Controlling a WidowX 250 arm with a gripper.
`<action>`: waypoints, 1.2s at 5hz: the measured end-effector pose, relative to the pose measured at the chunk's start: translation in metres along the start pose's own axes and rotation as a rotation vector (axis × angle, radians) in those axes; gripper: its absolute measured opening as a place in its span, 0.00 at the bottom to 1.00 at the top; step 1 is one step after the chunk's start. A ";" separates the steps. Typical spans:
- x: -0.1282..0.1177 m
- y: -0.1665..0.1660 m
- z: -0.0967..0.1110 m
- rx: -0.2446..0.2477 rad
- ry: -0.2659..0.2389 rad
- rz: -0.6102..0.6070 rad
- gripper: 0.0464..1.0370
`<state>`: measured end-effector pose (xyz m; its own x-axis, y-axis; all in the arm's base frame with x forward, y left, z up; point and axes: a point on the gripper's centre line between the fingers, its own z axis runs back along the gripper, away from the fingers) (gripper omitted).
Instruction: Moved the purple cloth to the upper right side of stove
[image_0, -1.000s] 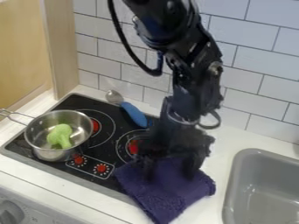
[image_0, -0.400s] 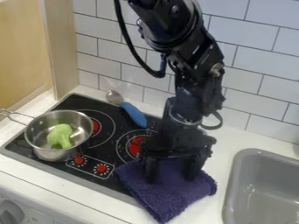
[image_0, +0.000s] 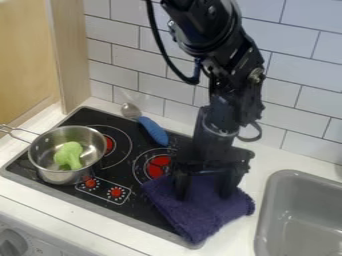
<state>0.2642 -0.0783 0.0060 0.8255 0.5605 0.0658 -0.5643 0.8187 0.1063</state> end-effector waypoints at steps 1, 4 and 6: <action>0.007 -0.007 0.000 0.005 0.001 -0.009 0.96; 0.051 -0.036 0.001 -0.011 -0.013 -0.016 0.96; 0.067 -0.048 0.002 -0.019 -0.017 -0.024 0.96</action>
<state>0.3465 -0.0803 0.0077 0.8386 0.5389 0.0801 -0.5445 0.8340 0.0892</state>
